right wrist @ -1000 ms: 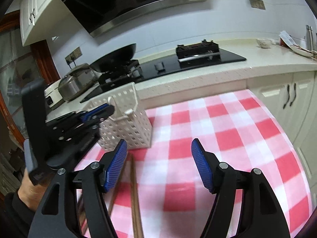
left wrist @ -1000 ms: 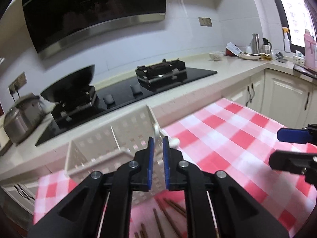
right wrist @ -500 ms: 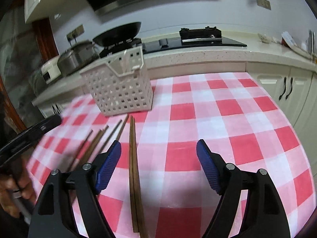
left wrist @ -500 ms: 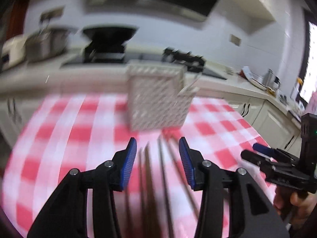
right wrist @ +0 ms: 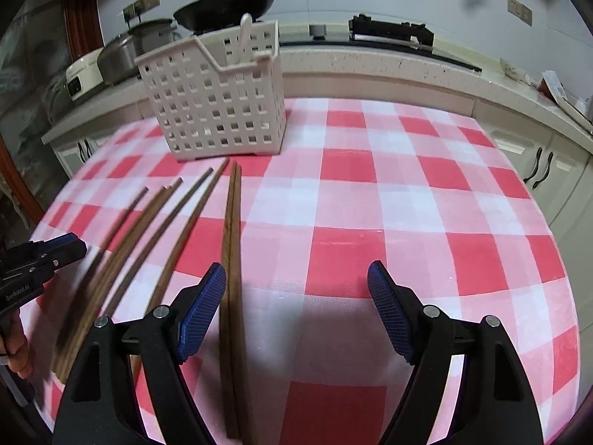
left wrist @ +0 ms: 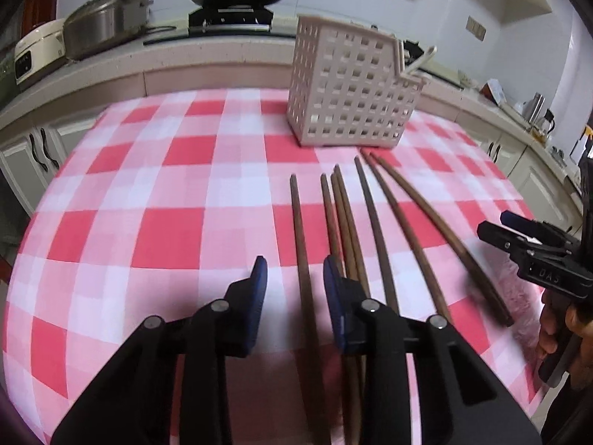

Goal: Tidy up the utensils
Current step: 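Move the right gripper back to the chopsticks and close on one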

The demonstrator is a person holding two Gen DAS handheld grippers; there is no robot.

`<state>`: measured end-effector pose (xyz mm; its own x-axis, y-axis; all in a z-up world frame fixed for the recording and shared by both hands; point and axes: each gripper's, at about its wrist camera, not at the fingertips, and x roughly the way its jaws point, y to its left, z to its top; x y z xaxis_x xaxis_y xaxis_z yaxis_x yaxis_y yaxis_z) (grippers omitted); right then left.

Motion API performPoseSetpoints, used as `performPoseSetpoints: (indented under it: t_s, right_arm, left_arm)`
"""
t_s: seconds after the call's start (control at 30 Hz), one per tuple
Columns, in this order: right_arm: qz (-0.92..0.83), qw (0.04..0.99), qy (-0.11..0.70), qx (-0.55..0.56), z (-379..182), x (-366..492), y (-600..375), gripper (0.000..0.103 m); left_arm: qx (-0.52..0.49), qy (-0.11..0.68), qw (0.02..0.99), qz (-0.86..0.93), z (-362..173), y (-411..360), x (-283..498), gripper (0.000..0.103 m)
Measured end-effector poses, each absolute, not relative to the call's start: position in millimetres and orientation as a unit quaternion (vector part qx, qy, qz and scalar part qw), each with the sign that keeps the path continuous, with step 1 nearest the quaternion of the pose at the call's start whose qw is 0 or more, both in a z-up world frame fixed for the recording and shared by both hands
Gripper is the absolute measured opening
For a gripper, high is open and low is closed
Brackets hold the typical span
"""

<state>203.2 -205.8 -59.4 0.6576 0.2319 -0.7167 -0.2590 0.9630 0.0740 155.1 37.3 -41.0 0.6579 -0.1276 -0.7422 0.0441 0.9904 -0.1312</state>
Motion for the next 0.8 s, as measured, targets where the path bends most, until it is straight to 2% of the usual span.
performPoseSetpoints:
  t_s: [0.1, 0.8]
  right_arm:
    - [0.135, 0.908, 0.396, -0.026, -62.5, 209.2, -201.5, 0.073]
    - [0.149, 0.892, 0.42, -0.077, -74.4, 253.7, -165.3, 0.065]
  left_arm:
    - [-0.045, 0.423, 0.904, -0.046, -48.0, 34.3, 162.9, 0.025]
    - [0.013, 0.434, 0.9, -0.044, -55.1, 17.1, 187.6, 0.025]
